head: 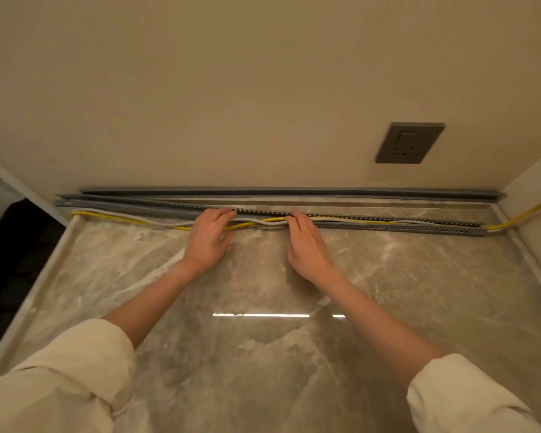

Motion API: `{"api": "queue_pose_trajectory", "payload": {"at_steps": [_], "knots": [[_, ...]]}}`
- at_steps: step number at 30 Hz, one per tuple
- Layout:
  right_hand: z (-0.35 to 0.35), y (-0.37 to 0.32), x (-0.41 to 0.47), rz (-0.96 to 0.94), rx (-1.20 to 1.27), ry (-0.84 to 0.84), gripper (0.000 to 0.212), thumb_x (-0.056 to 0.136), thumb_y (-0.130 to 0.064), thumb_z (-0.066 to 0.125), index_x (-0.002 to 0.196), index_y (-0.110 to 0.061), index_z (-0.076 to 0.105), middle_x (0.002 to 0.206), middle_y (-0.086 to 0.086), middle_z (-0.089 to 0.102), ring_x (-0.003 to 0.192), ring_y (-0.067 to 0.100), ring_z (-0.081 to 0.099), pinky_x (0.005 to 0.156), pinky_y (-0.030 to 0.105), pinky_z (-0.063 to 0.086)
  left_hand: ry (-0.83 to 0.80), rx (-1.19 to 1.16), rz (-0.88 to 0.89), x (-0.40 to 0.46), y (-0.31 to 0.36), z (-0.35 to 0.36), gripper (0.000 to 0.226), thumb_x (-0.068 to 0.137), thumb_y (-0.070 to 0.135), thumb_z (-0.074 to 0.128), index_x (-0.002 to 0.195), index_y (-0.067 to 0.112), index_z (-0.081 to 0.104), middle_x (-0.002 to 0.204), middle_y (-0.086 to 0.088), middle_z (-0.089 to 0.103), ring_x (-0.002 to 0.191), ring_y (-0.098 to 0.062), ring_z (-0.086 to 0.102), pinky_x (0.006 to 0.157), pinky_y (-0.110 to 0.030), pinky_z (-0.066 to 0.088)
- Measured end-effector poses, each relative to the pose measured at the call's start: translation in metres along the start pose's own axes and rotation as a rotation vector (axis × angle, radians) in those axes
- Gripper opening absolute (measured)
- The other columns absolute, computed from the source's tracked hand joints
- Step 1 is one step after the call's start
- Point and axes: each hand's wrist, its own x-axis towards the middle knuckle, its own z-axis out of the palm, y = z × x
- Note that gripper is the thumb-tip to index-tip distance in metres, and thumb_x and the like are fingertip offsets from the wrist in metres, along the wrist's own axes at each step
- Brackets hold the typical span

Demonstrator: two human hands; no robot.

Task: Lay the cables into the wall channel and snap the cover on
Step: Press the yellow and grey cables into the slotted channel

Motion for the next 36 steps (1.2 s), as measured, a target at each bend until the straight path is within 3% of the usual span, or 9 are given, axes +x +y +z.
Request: {"api": "queue_pose_trajectory", "payload": {"at_steps": [4, 8, 13, 20, 24, 31, 36], "knots": [[0.011, -0.027, 0.011, -0.016, 0.001, -0.009, 0.062, 0.083, 0.002, 0.052, 0.141, -0.003, 0.030, 0.150, 0.015, 0.028, 0.140, 0.028, 0.023, 0.116, 0.040, 0.023, -0.068, 0.041, -0.015, -0.006, -0.036, -0.018, 0.041, 0.083, 0.013, 0.066, 0.122, 0.004, 0.057, 0.120, -0.018, 0.062, 0.113, -0.034, 0.053, 0.097, -0.044, 0.042], [0.019, -0.044, 0.024, -0.076, -0.024, 0.014, 0.047, 0.089, -0.002, 0.049, 0.135, -0.004, 0.040, 0.146, 0.015, 0.037, 0.137, 0.028, 0.030, 0.115, 0.039, 0.027, -0.182, 0.090, -0.044, -0.005, -0.074, -0.041, 0.036, 0.086, 0.018, 0.062, 0.120, 0.008, 0.059, 0.115, -0.016, 0.064, 0.111, -0.032, 0.055, 0.093, -0.041, 0.044], [0.028, -0.062, 0.048, -0.117, -0.049, -0.011, 0.048, 0.088, -0.002, 0.052, 0.135, -0.004, 0.042, 0.137, 0.016, 0.045, 0.128, 0.030, 0.039, 0.109, 0.040, 0.033, -0.314, 0.191, -0.058, 0.000, -0.112, -0.062, 0.039, 0.089, 0.023, 0.060, 0.125, 0.009, 0.055, 0.124, -0.014, 0.060, 0.117, -0.031, 0.053, 0.094, -0.040, 0.043], [0.045, -0.073, 0.073, -0.138, -0.090, -0.021, 0.041, 0.087, -0.018, 0.061, 0.125, -0.007, 0.051, 0.119, 0.012, 0.054, 0.112, 0.027, 0.046, 0.095, 0.036, 0.041, -0.413, 0.299, -0.021, -0.003, -0.138, -0.066, 0.031, 0.090, 0.026, 0.055, 0.117, 0.009, 0.059, 0.115, -0.013, 0.064, 0.110, -0.031, 0.057, 0.088, -0.041, 0.047], [0.047, -0.075, 0.084, -0.153, -0.091, -0.040, 0.043, 0.083, -0.026, 0.068, 0.120, -0.007, 0.056, 0.111, 0.011, 0.055, 0.108, 0.027, 0.048, 0.090, 0.037, 0.044, -0.420, 0.359, -0.019, -0.001, -0.151, -0.070, 0.026, 0.091, 0.027, 0.053, 0.108, 0.010, 0.062, 0.111, -0.011, 0.063, 0.104, -0.033, 0.059, 0.081, -0.042, 0.049], [0.049, -0.066, 0.079, -0.261, -0.211, -0.013, 0.034, 0.085, -0.021, 0.067, 0.111, 0.000, 0.065, 0.095, 0.015, 0.064, 0.091, 0.031, 0.057, 0.078, 0.037, 0.050, -0.449, 0.419, 0.026, -0.002, -0.165, -0.071, 0.026, 0.094, 0.033, 0.048, 0.101, 0.010, 0.058, 0.102, -0.012, 0.066, 0.096, -0.033, 0.062, 0.072, -0.040, 0.048], [0.047, -0.073, 0.084, -0.228, -0.117, 0.026, 0.022, 0.091, -0.020, 0.059, 0.100, -0.003, 0.069, 0.086, 0.013, 0.063, 0.086, 0.031, 0.054, 0.076, 0.038, 0.047, -0.231, 0.285, 0.134, 0.006, -0.174, -0.090, 0.016, 0.092, 0.016, 0.052, 0.097, 0.005, 0.063, 0.088, -0.019, 0.064, 0.082, -0.037, 0.061, 0.065, -0.042, 0.047]]}}
